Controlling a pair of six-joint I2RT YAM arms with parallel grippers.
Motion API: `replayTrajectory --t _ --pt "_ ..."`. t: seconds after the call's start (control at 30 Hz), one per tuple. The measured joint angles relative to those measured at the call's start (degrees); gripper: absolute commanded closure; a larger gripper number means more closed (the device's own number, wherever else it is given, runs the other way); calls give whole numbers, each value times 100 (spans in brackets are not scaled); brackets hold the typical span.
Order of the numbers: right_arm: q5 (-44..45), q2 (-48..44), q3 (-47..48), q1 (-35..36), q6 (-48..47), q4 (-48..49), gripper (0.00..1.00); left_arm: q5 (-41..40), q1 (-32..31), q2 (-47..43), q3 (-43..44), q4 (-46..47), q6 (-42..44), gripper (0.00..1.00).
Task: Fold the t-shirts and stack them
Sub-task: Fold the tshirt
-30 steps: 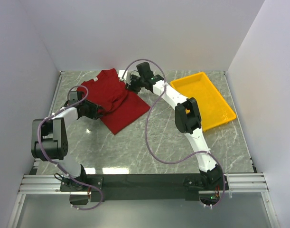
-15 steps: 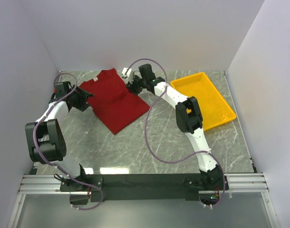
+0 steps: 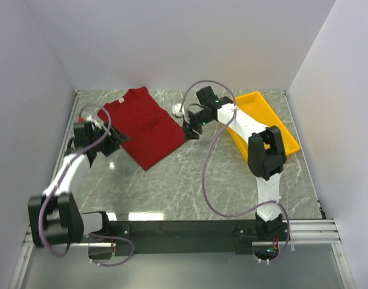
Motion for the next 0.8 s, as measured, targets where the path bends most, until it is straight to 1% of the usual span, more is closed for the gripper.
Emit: replayTrajectory --t 0.1,0.17,0.27,0.33,0.43,0.53,0.6,0.7,0.8 --pt "57 -494 -881 -68 -1113 -345 39 -76 -260 -1008 -1132 76 -249 27" --pt "168 -579 -1222 -83 -1569 -431 39 -118 -470 -1458 -1759 103 -562 27" --pt "391 -507 -1360 -92 -1932 -407 39 -256 -772 -1797 -2459 212 -1167 27" --pt "494 -483 -1338 -94 -2041 -323 39 -374 -966 -1864 -2736 330 -1587 28" --pt "540 -463 -1270 -94 -2070 -195 39 -597 -1287 -1742 -2846 549 -2175 30" --pt "538 -424 -1209 -94 -2035 -11 39 -826 -1528 -1331 -2806 892 -2603 30" --pt "540 -391 -1209 -94 -2004 74 39 -955 -1633 -973 -2734 1010 -2841 31" --pt "540 -345 -1209 -94 -1980 142 39 -1119 -1722 -522 -2455 1128 -3115 34" --pt "542 -332 -1209 -94 -1963 205 39 -1252 -1766 -236 -2299 1204 -3335 37"
